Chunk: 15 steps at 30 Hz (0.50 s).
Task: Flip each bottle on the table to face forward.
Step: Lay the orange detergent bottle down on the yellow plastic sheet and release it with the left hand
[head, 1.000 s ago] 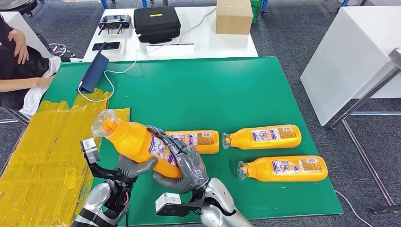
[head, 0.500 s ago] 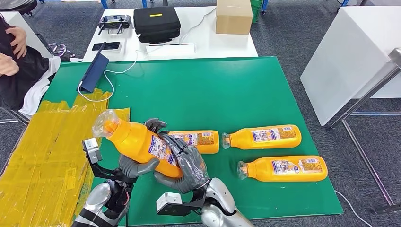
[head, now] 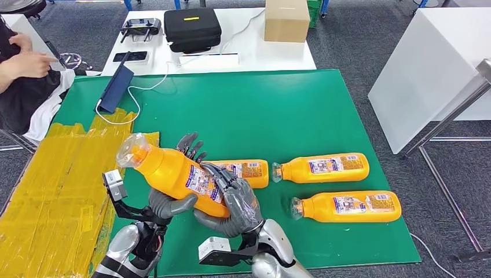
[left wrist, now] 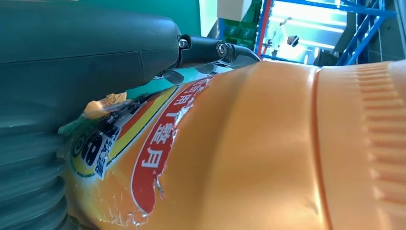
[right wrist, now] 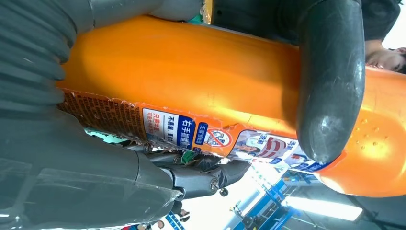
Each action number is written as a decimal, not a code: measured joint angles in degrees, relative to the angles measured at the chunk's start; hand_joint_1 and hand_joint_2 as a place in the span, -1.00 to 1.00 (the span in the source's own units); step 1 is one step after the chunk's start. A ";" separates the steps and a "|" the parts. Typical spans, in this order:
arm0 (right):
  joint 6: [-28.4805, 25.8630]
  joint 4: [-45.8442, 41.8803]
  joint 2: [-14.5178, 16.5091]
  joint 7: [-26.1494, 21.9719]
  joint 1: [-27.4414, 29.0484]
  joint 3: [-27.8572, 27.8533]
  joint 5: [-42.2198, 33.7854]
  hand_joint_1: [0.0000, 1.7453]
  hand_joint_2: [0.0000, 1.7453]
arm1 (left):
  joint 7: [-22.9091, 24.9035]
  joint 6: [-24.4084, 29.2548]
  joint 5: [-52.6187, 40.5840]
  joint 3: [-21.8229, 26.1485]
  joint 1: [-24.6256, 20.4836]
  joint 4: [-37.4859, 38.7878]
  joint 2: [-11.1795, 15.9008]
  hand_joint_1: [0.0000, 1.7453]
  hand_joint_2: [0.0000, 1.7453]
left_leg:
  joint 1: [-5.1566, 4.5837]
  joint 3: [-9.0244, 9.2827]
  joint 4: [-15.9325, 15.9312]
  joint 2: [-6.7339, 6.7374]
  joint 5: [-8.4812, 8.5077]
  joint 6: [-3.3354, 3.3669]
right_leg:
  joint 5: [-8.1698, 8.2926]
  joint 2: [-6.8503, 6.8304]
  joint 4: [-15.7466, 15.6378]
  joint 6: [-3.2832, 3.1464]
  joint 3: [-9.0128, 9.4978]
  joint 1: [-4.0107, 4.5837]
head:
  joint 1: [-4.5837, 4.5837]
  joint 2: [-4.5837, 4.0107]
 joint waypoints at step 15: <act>0.00 -0.61 -0.09 0.01 0.35 -0.74 -0.02 1.00 1.00 | 0.06 0.34 0.02 0.35 -0.10 0.07 -0.22 -1.00 1.00 | 0.00 0.00 0.00 0.01 0.00 0.00 | 0.00 0.00 0.00 0.00 0.00 0.00 | -0.02 0.01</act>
